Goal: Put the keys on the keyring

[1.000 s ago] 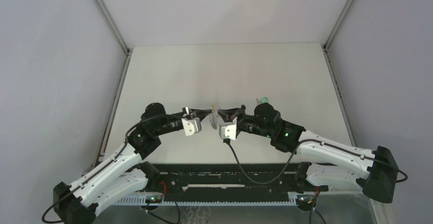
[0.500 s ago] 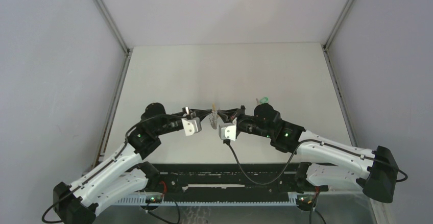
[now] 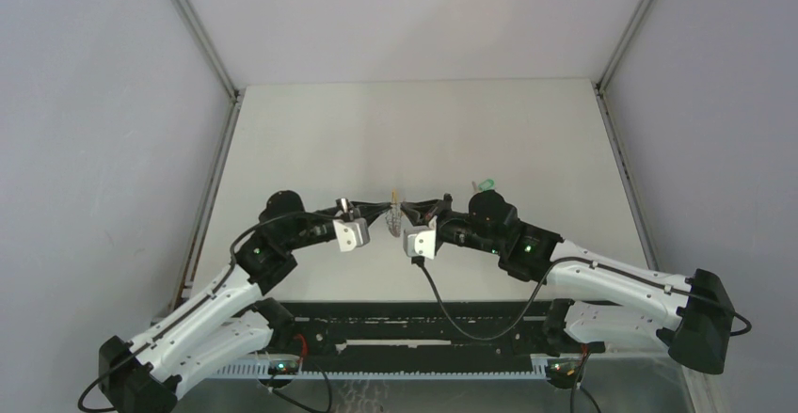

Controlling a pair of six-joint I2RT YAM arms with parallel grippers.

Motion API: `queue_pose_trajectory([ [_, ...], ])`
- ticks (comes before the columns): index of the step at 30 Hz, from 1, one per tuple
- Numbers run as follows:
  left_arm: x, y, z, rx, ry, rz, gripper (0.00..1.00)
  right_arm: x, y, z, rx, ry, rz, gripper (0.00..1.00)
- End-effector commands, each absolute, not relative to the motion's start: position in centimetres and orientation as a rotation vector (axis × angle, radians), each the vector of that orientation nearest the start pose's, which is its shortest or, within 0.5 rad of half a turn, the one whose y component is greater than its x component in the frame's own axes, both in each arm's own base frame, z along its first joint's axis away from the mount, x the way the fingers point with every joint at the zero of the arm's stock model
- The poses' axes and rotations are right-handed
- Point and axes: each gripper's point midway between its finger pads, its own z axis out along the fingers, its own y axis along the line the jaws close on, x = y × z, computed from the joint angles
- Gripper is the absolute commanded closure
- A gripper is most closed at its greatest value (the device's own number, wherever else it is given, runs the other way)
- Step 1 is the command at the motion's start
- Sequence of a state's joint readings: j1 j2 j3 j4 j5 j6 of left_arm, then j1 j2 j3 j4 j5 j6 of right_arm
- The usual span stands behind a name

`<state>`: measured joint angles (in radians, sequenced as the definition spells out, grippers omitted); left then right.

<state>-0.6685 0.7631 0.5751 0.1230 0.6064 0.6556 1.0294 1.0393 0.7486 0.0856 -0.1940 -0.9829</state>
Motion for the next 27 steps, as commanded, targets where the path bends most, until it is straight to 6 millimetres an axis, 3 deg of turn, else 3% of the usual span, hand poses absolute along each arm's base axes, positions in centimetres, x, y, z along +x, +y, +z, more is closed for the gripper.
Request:
queue_pose_trajectory([
  [1, 18.3, -26.0, 27.9, 1.32, 0.855, -0.556, 1.0, 19.4, 33.2, 27.4, -1.509, 0.788, 0.24, 1.0],
  [16, 17.2, -26.2, 27.9, 1.353, 0.821, -0.591, 1.0, 17.7, 32.8, 26.8, -1.645, 0.638, 0.305, 1.0],
  [27, 18.0, -25.8, 27.9, 1.325, 0.848, -0.548, 1.0, 19.2, 31.4, 26.7, -1.62, 0.743, 0.211, 1.0],
])
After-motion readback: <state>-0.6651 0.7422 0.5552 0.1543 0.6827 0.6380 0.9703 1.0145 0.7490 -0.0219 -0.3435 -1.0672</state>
